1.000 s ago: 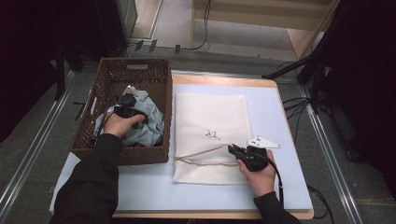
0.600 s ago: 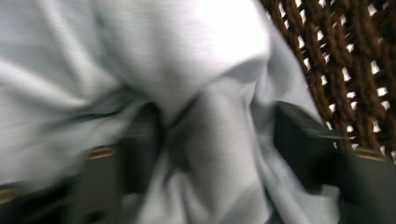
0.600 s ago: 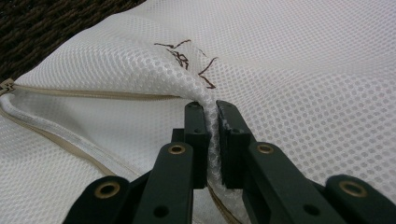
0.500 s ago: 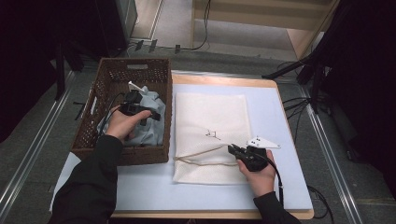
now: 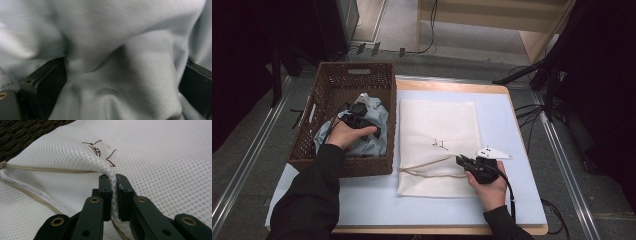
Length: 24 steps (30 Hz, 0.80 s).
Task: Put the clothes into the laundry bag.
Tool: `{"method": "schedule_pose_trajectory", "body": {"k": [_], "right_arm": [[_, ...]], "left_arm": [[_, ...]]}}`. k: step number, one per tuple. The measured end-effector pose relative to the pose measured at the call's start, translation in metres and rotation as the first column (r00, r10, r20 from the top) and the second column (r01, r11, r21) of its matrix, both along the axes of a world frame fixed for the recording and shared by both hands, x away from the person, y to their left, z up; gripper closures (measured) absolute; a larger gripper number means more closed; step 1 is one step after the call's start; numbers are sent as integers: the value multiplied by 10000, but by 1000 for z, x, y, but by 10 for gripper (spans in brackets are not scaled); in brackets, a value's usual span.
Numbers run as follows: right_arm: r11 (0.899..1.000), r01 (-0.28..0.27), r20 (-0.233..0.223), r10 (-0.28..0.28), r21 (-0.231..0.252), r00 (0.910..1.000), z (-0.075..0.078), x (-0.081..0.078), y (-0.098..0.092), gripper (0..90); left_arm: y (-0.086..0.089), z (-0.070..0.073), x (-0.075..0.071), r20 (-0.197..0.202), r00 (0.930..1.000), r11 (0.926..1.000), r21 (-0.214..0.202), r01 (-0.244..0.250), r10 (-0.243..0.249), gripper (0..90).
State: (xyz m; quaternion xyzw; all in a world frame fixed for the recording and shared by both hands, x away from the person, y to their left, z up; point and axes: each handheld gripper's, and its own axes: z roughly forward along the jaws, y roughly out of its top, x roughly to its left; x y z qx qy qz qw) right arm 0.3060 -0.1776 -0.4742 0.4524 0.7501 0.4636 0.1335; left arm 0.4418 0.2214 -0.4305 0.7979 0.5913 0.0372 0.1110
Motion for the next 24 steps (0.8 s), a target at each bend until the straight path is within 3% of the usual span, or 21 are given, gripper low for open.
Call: {"method": "schedule_pose_trajectory", "body": {"k": [7,11,16,18,20,22,24], "right_arm": [[10000,-33,0,33,-39,10000,0,0,0,848],[10000,-13,22,14,-24,10000,0,0,0,848],[10000,-16,27,16,-39,10000,0,0,0,849],[10000,-16,27,16,-33,10000,0,0,0,848],[10000,-12,23,12,-46,10000,0,0,0,849],[10000,-16,21,16,-43,10000,0,0,0,849],[10000,-35,14,35,-21,10000,0,0,0,850]], "left_arm": [[-4,0,-1,-114,9997,9995,254,209,-206,24],[-6,0,-3,28,9995,9984,469,306,-308,81],[-7,7,-7,525,9965,9969,480,630,-655,308],[-5,11,-7,608,9966,9985,59,546,-548,516],[-4,11,-7,593,9966,9983,-101,578,-571,650],[-2,12,-7,543,9969,9977,-335,589,-570,701],[0,12,-7,524,9978,9975,-553,430,-402,693]]}}
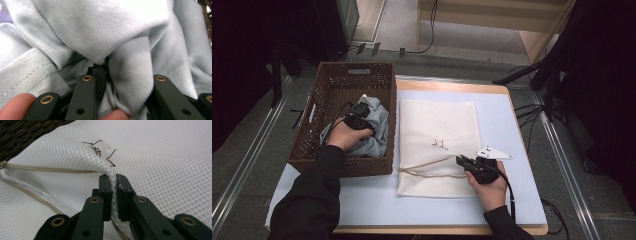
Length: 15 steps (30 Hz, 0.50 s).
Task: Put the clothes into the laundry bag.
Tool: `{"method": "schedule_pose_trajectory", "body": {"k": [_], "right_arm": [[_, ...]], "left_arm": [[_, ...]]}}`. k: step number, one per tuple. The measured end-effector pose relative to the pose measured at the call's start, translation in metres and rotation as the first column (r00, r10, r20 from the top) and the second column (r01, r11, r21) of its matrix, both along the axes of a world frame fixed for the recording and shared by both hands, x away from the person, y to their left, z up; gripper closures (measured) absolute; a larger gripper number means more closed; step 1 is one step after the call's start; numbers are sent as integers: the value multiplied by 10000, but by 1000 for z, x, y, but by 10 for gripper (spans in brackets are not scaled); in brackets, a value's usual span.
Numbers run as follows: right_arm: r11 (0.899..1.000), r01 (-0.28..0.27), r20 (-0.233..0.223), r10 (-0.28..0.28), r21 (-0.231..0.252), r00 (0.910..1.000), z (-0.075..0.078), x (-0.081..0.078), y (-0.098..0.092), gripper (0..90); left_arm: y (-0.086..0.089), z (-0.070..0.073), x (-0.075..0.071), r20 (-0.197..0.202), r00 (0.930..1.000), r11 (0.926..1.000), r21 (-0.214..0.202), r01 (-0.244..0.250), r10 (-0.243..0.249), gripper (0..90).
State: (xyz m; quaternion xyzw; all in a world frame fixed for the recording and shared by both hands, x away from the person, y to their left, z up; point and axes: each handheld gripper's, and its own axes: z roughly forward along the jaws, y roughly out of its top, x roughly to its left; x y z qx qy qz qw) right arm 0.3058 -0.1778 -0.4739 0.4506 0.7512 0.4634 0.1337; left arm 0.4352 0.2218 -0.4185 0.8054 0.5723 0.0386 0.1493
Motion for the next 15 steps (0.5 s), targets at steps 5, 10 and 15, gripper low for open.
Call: {"method": "schedule_pose_trajectory", "body": {"k": [5,10,15], "right_arm": [[10000,-14,-30,14,13,10000,0,0,-1,850],[10000,-19,-31,19,-5,10000,0,0,-1,850],[10000,-12,-35,12,-8,10000,0,0,0,850]], "left_arm": [[3,0,2,127,9992,9975,-602,-373,381,442],[2,1,3,292,9988,9979,-525,-389,405,226],[-1,-11,8,-247,9947,9924,745,-977,998,24]]}}
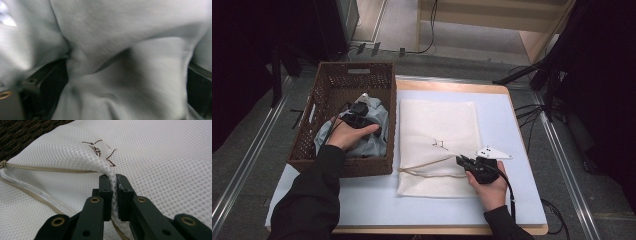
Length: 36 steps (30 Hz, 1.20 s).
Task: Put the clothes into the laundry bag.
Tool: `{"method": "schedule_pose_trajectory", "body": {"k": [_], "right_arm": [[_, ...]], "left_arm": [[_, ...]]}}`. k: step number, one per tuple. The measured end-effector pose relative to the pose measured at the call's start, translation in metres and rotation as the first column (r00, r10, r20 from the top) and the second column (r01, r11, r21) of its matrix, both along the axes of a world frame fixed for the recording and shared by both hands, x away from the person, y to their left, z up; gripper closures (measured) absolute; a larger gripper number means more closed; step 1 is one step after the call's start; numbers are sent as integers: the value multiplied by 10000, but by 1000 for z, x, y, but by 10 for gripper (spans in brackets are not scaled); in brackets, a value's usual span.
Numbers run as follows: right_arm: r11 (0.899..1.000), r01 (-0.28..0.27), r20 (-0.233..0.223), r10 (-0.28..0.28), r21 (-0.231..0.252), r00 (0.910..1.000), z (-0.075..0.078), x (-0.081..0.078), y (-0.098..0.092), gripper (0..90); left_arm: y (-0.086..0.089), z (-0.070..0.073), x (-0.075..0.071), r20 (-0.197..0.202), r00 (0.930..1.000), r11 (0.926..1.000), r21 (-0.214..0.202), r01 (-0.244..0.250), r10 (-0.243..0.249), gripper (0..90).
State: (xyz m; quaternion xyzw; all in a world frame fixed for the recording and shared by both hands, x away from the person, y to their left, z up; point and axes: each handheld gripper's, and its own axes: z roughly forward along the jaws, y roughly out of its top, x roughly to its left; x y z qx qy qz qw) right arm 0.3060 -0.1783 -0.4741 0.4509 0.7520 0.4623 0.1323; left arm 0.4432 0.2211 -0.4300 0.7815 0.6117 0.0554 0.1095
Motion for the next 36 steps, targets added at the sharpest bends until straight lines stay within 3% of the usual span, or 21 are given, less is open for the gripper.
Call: {"method": "schedule_pose_trajectory", "body": {"k": [7,13,16,19,20,26,31,36], "right_arm": [[10000,-4,15,4,16,10000,0,0,0,850],[10000,10,-6,-10,13,10000,0,0,0,850],[10000,-6,-9,6,2,10000,0,0,0,850],[10000,8,-12,-8,6,10000,0,0,0,850],[10000,11,12,-11,-5,10000,0,0,0,850],[10000,6,-8,-6,-7,10000,0,0,0,851],[10000,-11,-18,11,6,10000,0,0,0,852],[10000,0,0,0,11,10000,0,0,0,851]], "left_arm": [[-3,-4,-2,-30,9991,9989,196,430,-429,0],[-6,-4,-4,39,9968,9963,330,800,-801,35],[-10,1,-6,178,9935,9932,323,1118,-1124,147],[-12,4,-9,413,9856,9861,328,1626,-1639,267],[-13,5,-10,481,9834,9844,256,1738,-1749,346],[-12,9,-12,593,9793,9805,-223,1953,-1937,650],[-11,10,-12,598,9764,9777,-219,2091,-2075,701],[-10,11,-10,476,9816,9818,-365,1865,-1847,730]]}}
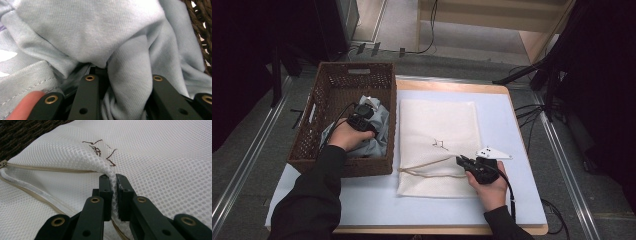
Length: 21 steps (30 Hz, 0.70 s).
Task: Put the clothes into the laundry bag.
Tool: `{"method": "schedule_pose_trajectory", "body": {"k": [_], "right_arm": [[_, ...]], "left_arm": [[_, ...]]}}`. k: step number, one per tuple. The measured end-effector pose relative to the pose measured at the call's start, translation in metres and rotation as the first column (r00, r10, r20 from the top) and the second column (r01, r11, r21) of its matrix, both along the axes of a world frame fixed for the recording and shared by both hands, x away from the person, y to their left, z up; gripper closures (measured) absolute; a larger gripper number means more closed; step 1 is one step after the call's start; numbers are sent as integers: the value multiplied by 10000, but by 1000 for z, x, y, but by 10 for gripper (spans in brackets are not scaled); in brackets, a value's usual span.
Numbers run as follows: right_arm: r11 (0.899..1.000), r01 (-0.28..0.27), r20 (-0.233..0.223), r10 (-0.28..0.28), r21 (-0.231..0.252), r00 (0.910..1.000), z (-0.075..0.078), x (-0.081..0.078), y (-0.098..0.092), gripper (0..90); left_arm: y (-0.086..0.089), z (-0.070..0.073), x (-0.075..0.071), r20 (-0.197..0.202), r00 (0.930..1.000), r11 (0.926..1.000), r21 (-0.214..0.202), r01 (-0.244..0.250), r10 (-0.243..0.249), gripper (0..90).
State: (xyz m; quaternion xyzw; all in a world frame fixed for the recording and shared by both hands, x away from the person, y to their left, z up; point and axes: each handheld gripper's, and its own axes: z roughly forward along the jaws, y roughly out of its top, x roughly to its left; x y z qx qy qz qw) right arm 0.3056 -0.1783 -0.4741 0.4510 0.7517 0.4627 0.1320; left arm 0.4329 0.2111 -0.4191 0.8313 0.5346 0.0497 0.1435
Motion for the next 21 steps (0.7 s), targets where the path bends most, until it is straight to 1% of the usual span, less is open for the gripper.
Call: {"method": "schedule_pose_trajectory", "body": {"k": [4,6,11,12,14,17,19,21], "right_arm": [[10000,5,-11,-5,31,10000,1,0,0,852],[10000,-17,-9,17,15,10000,1,0,0,852],[10000,-27,4,27,41,10000,1,0,-1,854],[10000,-24,-5,24,42,10000,1,0,-1,854],[10000,-30,-6,30,44,10000,1,0,-1,854],[10000,-48,23,48,59,10000,1,0,-1,855],[10000,-43,46,43,58,10000,1,0,-1,856],[10000,-43,50,43,65,10000,1,0,-1,858]], "left_arm": [[0,1,-1,52,9999,9999,79,107,-108,735],[0,2,0,63,10000,10000,-5,-4,4,737],[1,5,-1,120,9999,9999,-102,84,-83,746],[2,8,-1,222,9997,9995,-298,121,-115,748],[3,13,-2,403,9992,9975,-698,58,-30,749],[6,20,-3,775,9969,9939,-1103,-21,107,756],[6,25,-5,1174,9930,9915,-1303,67,87,759],[7,31,-8,1573,9875,9880,-1535,168,76,761]]}}
